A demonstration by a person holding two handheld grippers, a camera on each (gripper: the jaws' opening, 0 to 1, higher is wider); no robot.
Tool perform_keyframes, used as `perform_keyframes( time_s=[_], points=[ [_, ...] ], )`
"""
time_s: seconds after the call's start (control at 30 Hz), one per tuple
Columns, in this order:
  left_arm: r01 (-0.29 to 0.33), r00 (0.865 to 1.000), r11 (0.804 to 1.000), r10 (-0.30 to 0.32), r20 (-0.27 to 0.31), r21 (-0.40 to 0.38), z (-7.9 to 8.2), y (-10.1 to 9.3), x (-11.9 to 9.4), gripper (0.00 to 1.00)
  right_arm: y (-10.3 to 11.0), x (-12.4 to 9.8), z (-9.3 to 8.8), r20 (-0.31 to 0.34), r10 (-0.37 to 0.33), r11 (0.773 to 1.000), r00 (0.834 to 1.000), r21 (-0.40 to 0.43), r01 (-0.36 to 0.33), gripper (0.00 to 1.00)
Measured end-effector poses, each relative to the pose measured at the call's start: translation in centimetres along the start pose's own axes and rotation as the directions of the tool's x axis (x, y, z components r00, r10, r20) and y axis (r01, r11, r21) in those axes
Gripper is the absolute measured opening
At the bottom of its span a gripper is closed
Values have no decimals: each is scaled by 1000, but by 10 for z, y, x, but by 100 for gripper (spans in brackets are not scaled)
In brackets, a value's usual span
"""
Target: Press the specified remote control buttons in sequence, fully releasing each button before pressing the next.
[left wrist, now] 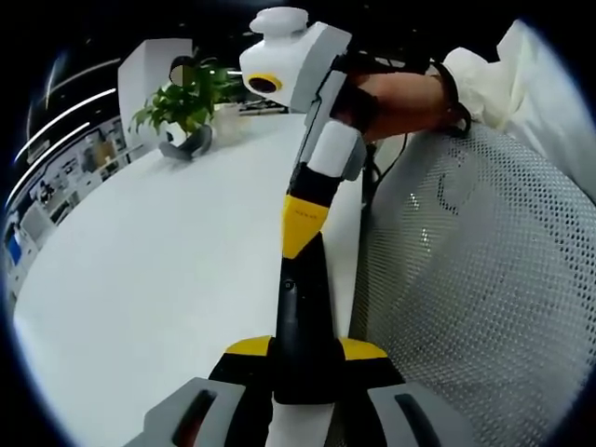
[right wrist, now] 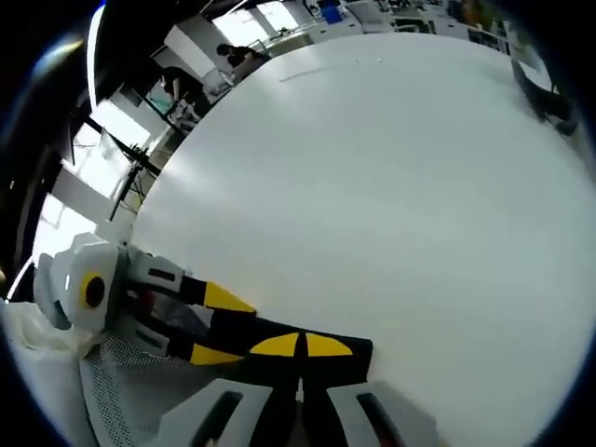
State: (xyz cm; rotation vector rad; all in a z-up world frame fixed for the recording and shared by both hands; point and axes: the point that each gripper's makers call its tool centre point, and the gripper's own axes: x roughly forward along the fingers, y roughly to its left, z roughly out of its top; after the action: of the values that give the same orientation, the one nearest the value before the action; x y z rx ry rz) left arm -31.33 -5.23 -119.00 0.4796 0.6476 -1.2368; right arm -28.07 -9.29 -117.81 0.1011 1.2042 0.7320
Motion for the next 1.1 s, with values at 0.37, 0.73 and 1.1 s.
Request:
perform_keyframes(
  time_s=[0.37,0.73,1.1],
  points=[
    [0,1000,1000,0,3,1,0,0,0,25,-4,2,-3,-8,-7,1000,1000,-7,6,0],
    [-5,1000,1000,5,3,-2,0,1,1,25,-3,5,-3,6,-69,991,998,-118,69,0],
    [-4,1000,1000,4,8,-8,1,1,0,25,-3,3,-4,-19,-76,989,997,-125,73,0]
  ],
)
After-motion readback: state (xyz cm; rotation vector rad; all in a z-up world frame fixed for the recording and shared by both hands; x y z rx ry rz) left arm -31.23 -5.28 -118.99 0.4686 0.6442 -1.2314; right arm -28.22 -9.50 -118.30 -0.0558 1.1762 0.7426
